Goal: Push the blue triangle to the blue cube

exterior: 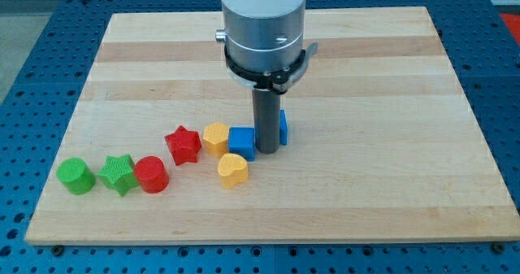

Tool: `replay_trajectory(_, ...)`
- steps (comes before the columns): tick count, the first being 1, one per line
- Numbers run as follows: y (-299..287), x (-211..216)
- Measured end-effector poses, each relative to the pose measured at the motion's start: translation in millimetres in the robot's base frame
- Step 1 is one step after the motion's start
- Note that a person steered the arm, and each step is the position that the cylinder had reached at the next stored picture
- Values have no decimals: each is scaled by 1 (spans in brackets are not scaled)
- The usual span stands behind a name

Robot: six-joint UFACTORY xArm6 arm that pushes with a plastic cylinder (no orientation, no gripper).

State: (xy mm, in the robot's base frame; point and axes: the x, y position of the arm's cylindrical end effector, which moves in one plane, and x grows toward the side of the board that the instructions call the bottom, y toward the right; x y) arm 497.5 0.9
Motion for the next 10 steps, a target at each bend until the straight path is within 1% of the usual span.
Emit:
replay_trajectory(1,43,0)
replay_trajectory(2,65,-16)
replay_trajectory(3,62,-42)
replay_trajectory(6,-15,-48)
replay_trajectory(7,-24,-48)
replay_trajectory(9,-16,-48)
replay_trajectory(10,19,-48)
